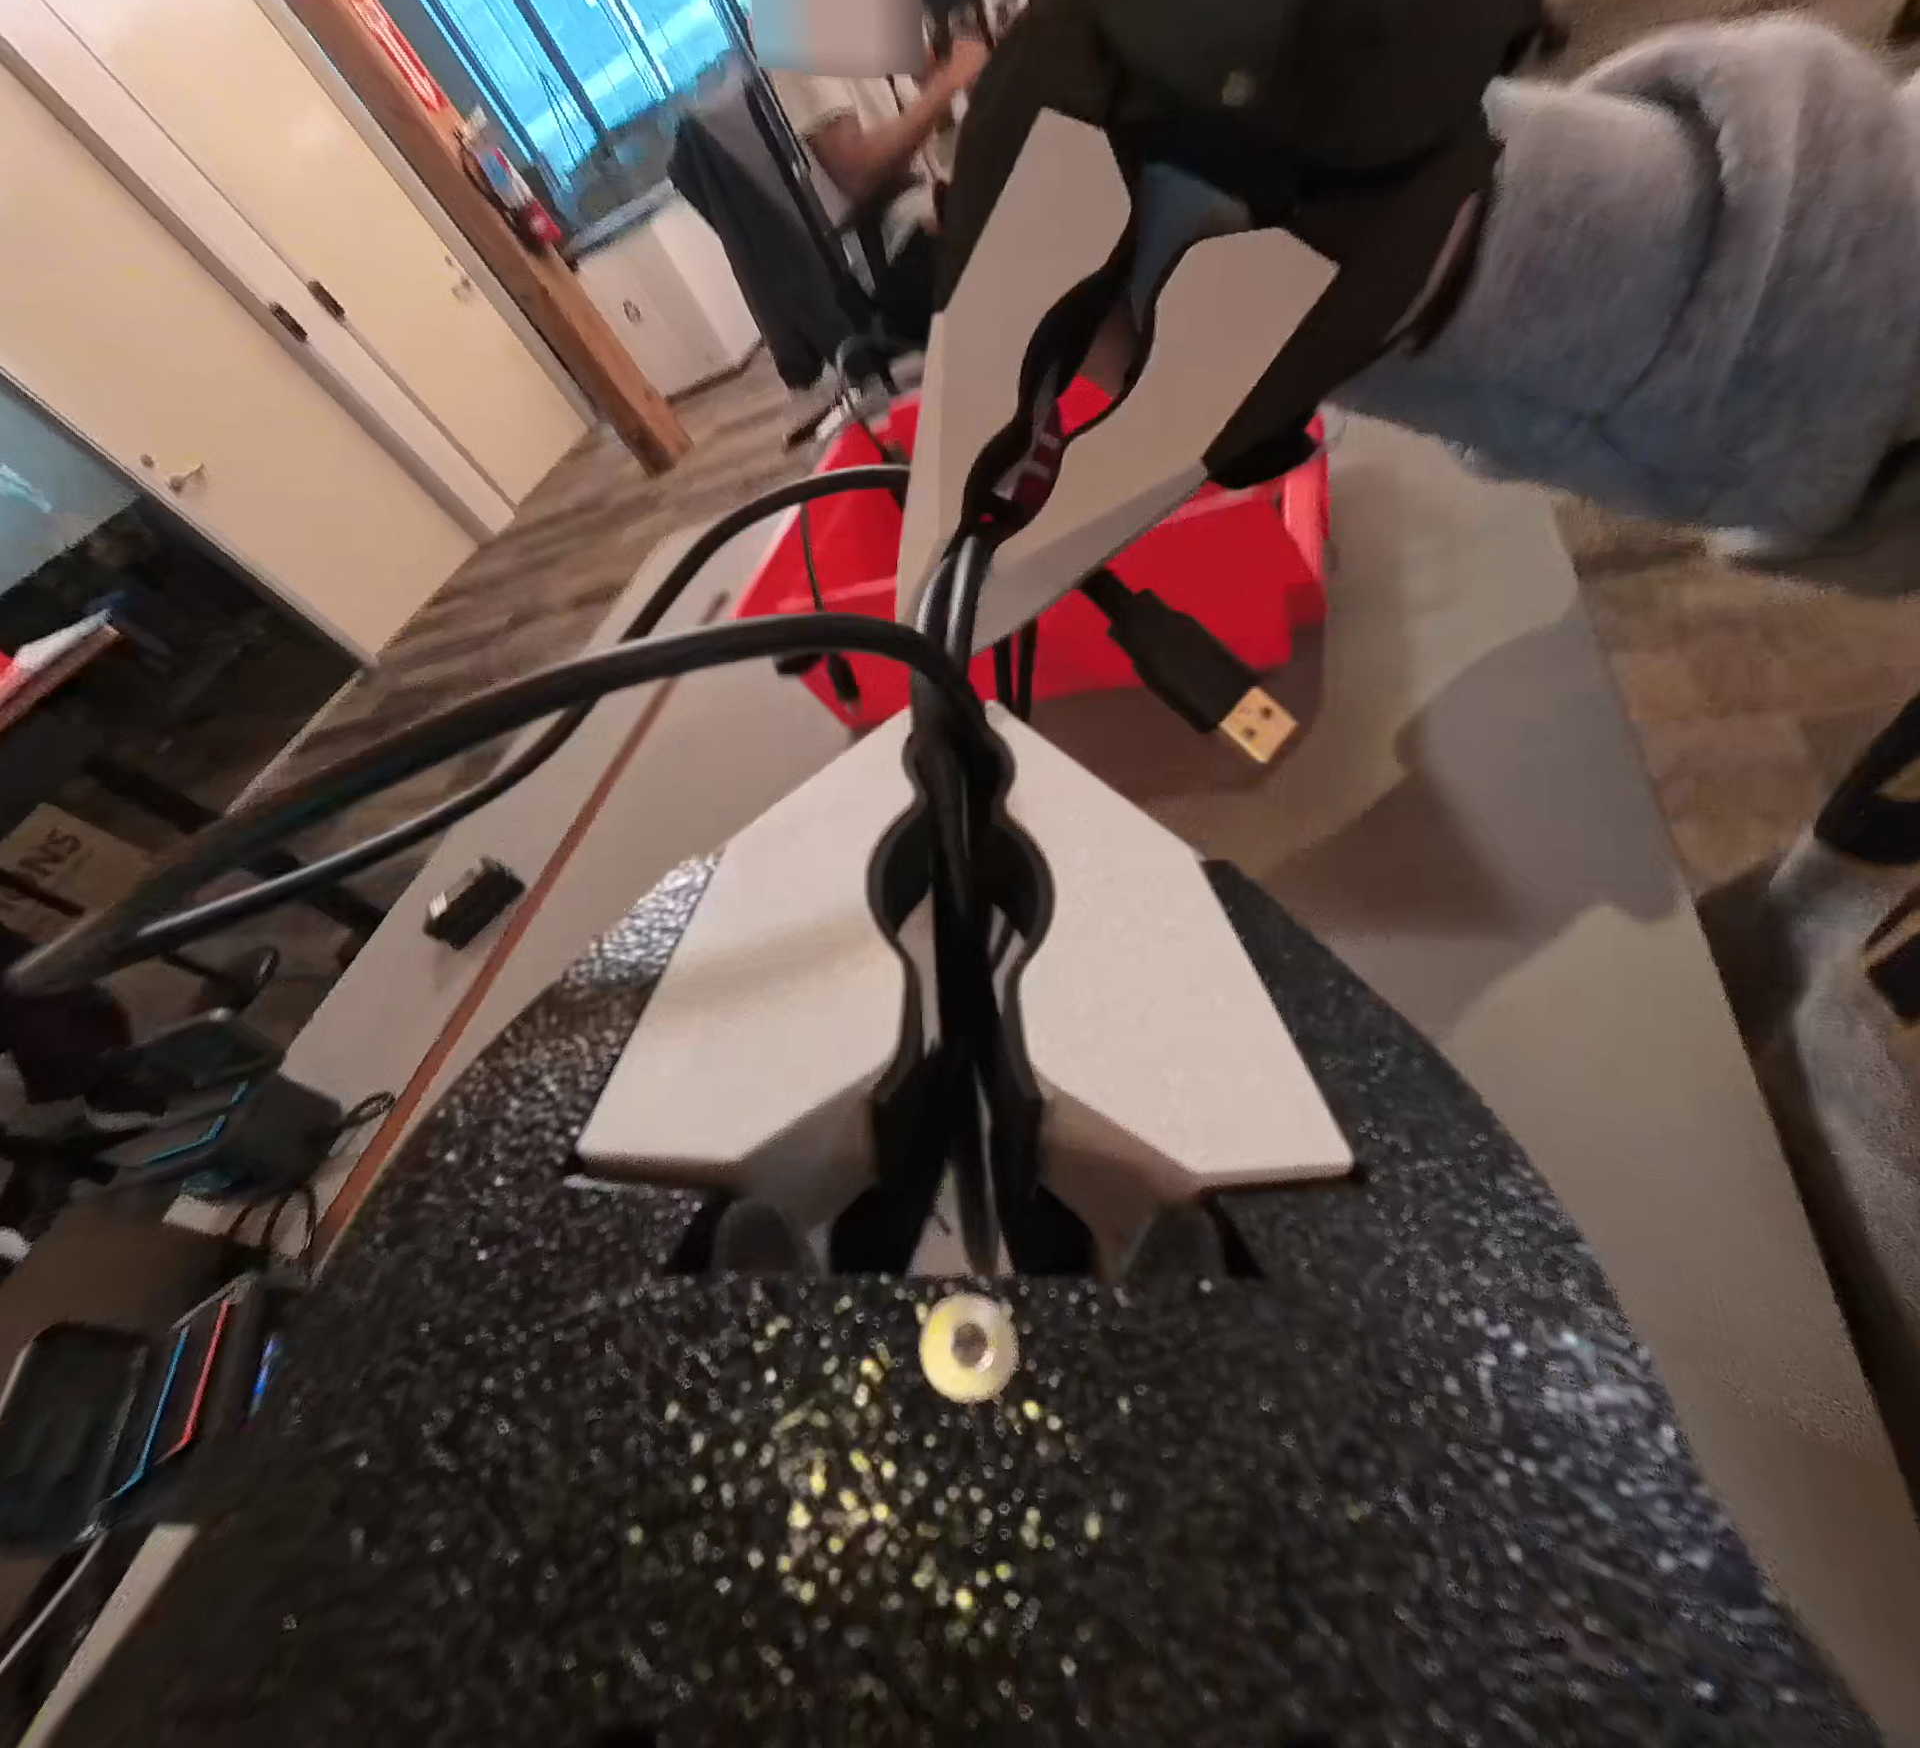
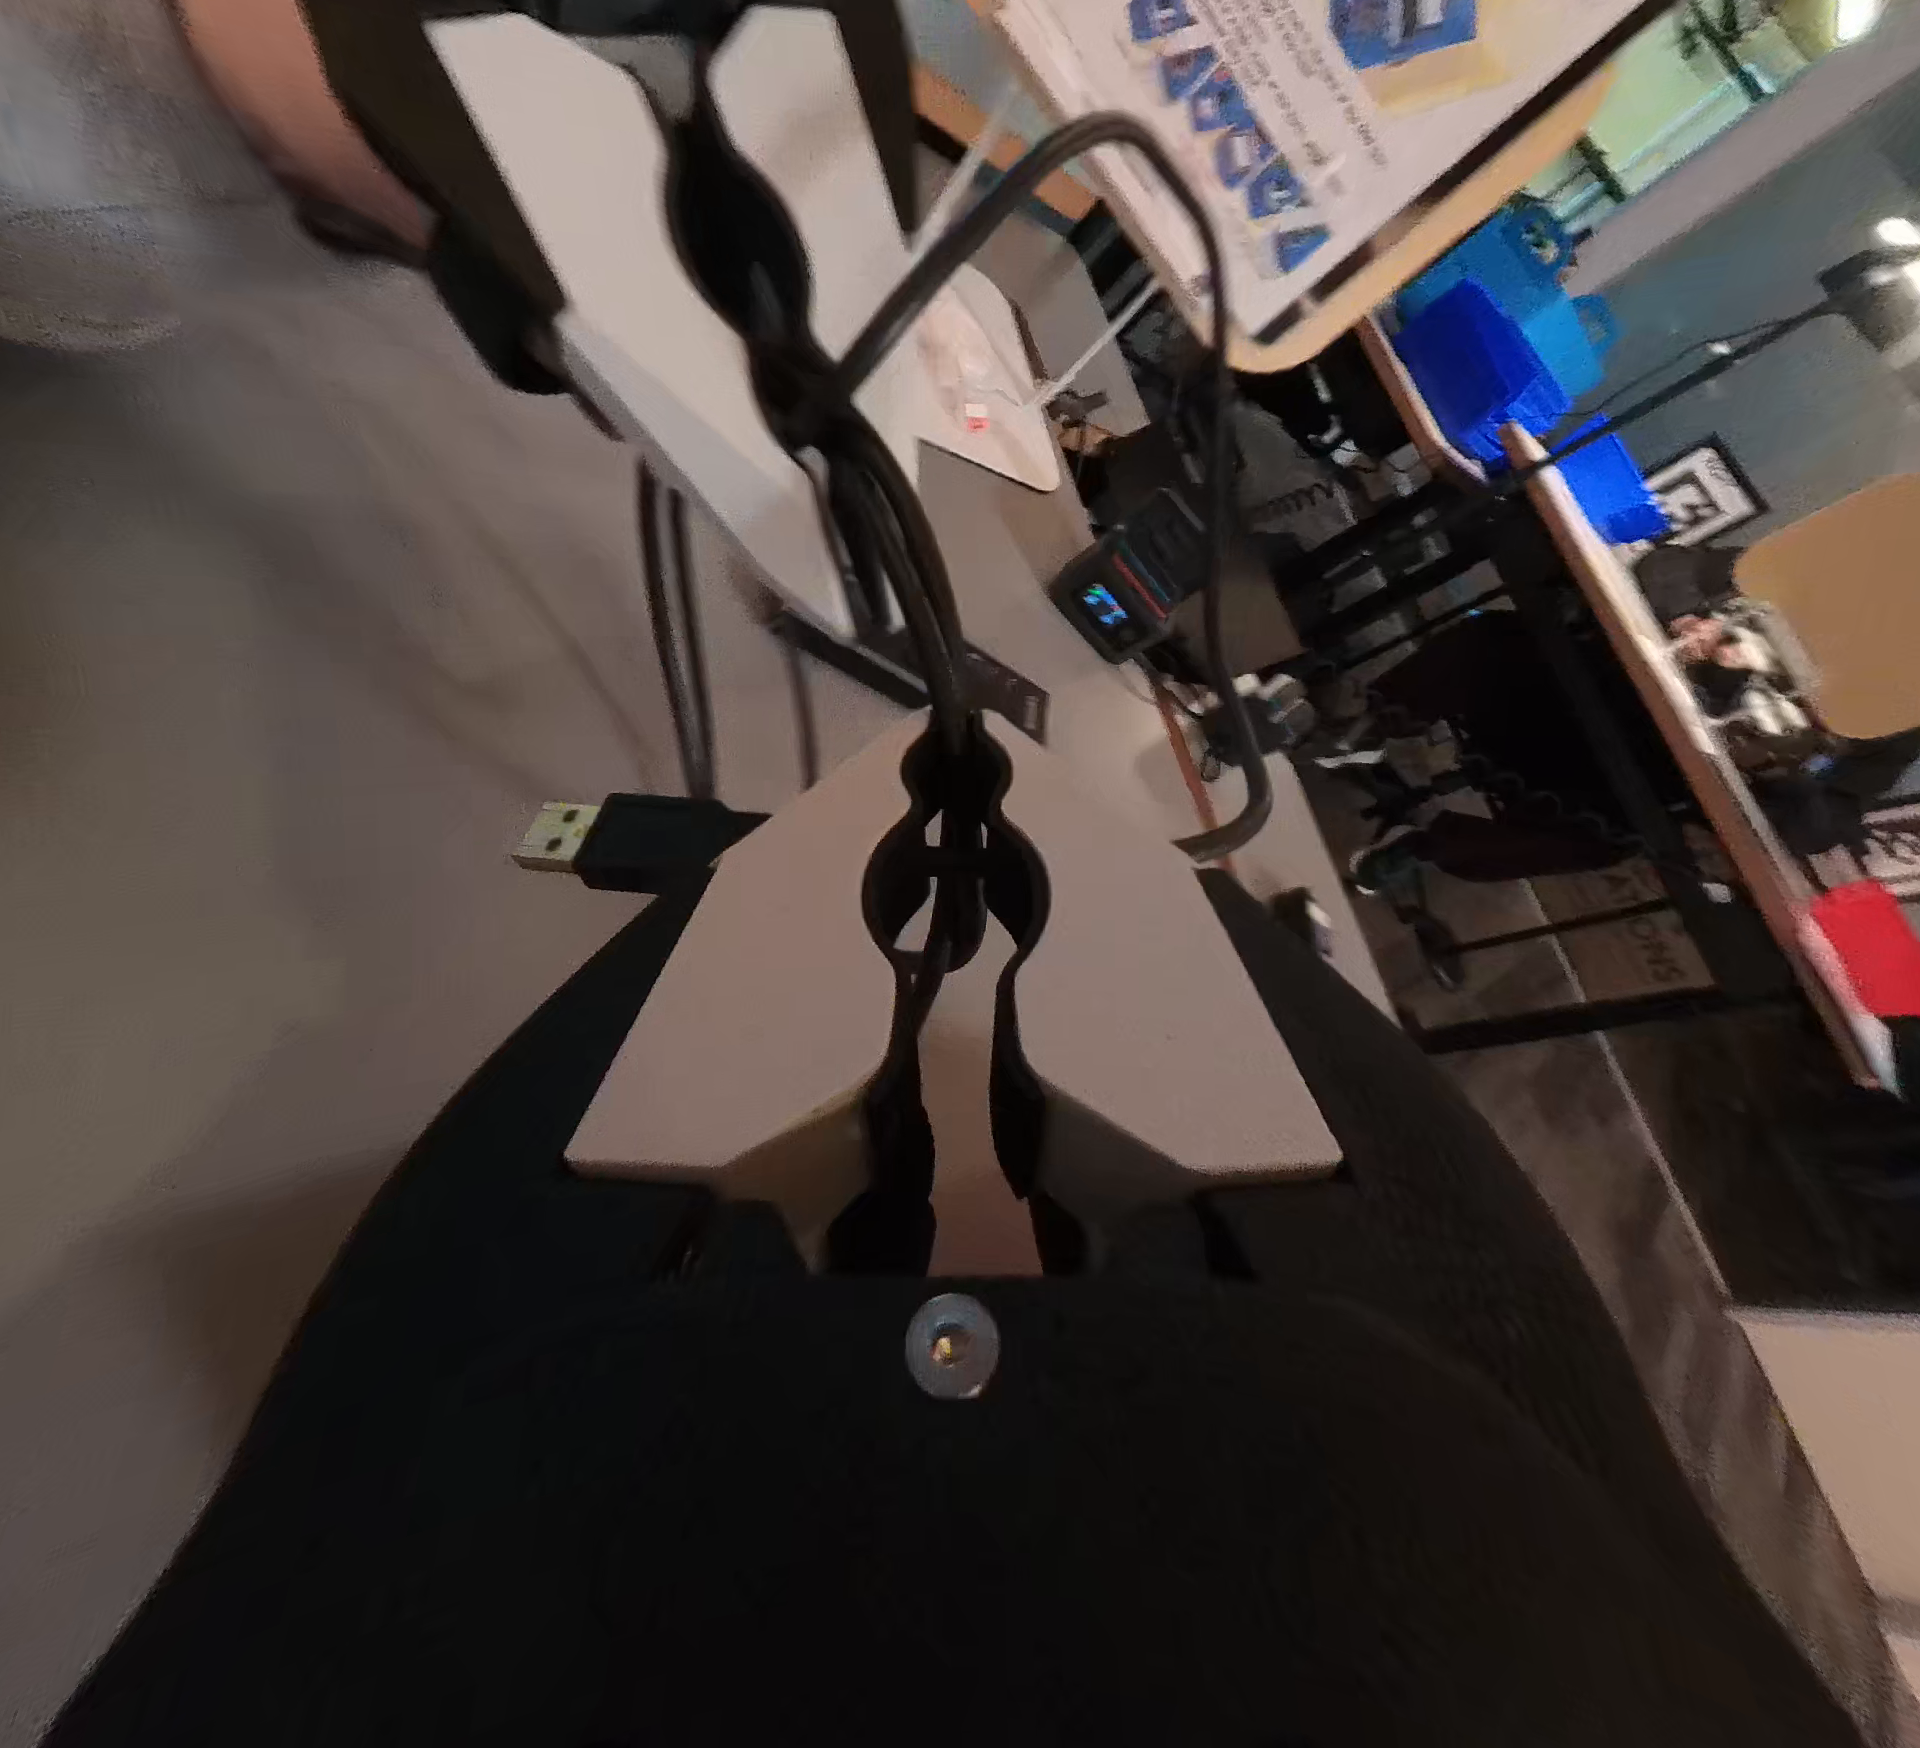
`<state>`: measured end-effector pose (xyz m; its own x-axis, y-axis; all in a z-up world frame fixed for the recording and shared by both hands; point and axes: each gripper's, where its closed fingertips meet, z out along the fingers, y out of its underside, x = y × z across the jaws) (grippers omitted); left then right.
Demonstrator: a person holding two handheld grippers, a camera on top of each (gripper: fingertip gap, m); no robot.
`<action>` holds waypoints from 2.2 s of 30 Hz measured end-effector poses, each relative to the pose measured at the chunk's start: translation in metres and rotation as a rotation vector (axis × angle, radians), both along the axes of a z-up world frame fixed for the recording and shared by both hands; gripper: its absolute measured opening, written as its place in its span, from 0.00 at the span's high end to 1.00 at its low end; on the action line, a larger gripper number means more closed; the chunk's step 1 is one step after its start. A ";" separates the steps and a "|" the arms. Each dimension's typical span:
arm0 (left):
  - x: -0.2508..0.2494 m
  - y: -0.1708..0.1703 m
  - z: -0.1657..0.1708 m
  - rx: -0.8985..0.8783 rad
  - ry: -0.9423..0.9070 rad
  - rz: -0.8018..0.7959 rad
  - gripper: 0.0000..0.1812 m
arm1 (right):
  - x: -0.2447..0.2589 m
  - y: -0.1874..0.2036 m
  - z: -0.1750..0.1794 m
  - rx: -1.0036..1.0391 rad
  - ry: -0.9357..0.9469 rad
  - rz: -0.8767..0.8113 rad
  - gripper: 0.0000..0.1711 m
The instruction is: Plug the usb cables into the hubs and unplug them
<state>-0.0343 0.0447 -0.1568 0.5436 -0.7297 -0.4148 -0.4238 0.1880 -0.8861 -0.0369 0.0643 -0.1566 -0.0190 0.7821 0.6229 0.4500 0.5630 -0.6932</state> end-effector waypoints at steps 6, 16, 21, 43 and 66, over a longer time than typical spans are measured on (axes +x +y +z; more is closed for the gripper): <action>-0.023 -0.017 0.048 0.176 -0.246 0.003 0.88 | 0.044 0.032 0.089 0.064 0.128 -0.132 1.00; -0.051 0.009 0.012 0.026 -0.382 0.059 0.89 | 0.146 0.055 0.247 0.324 0.156 -0.321 1.00; -0.059 0.016 0.001 -0.019 -0.391 0.082 0.89 | 0.206 0.079 0.252 0.471 -0.047 -0.441 1.00; -0.066 0.026 -0.019 -0.088 -0.391 0.108 0.92 | 0.246 0.093 -0.056 0.334 -0.489 -0.490 1.00; -0.083 0.052 -0.056 -0.225 -0.376 0.243 0.89 | 0.288 0.084 -0.142 -0.728 -0.829 -0.632 0.71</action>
<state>-0.1178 0.0968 -0.2130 0.7907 -0.6121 -0.0043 -0.0747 -0.0896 -0.9932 0.2515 0.1487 -0.2987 0.3044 0.9521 0.0276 0.9450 -0.2983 -0.1340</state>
